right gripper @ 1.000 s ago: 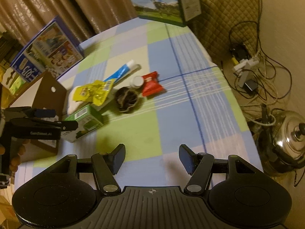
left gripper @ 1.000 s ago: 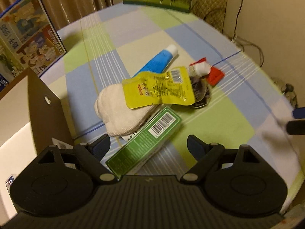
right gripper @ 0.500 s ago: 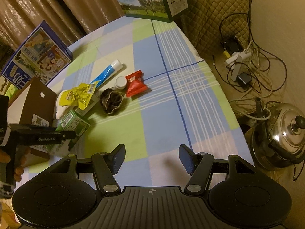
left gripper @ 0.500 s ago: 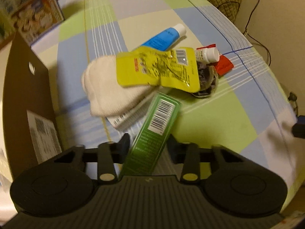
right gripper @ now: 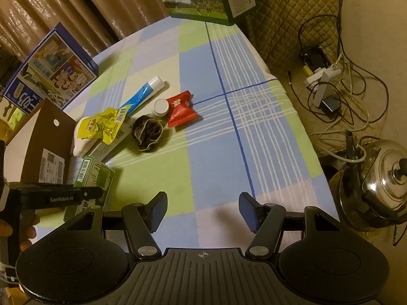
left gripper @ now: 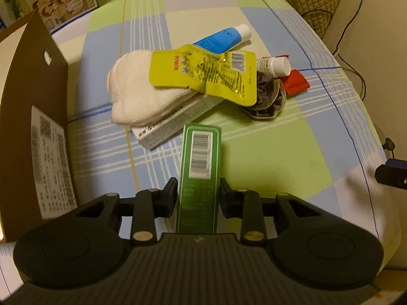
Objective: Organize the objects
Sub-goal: 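Grasp the green toothpaste box with the left tool while the right tool grasps the yellow pouch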
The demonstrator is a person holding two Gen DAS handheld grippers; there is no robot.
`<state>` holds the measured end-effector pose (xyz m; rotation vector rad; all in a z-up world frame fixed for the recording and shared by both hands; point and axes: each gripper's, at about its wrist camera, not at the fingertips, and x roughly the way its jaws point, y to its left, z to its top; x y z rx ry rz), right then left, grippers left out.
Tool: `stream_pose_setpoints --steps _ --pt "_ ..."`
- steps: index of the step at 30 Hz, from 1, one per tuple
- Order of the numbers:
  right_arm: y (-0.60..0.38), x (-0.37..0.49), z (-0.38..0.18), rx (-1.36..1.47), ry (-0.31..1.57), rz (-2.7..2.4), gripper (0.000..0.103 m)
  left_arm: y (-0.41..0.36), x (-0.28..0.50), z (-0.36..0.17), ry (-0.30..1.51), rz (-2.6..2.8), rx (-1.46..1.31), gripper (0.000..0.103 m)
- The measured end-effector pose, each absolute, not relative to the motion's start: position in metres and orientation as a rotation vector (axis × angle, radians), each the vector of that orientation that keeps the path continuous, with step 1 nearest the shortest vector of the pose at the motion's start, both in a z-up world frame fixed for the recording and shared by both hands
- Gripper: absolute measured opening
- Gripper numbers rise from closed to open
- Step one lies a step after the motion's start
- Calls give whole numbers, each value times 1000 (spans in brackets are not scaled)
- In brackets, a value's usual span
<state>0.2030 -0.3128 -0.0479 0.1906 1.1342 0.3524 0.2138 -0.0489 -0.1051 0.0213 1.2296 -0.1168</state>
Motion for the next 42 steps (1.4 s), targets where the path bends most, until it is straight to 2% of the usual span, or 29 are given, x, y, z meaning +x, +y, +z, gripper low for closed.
stream_pose_setpoints --steps 10,26,42 --pt "-307 216 -45 128 1061 481 60 -42 197 -104 1186 -40 19 25" --pt "-208 277 -46 -285 832 1053 60 25 104 -95 1200 301 -195 25" --pt "-116 322 -92 -565 849 1291 60 71 44 -81 1168 559 -342 25"
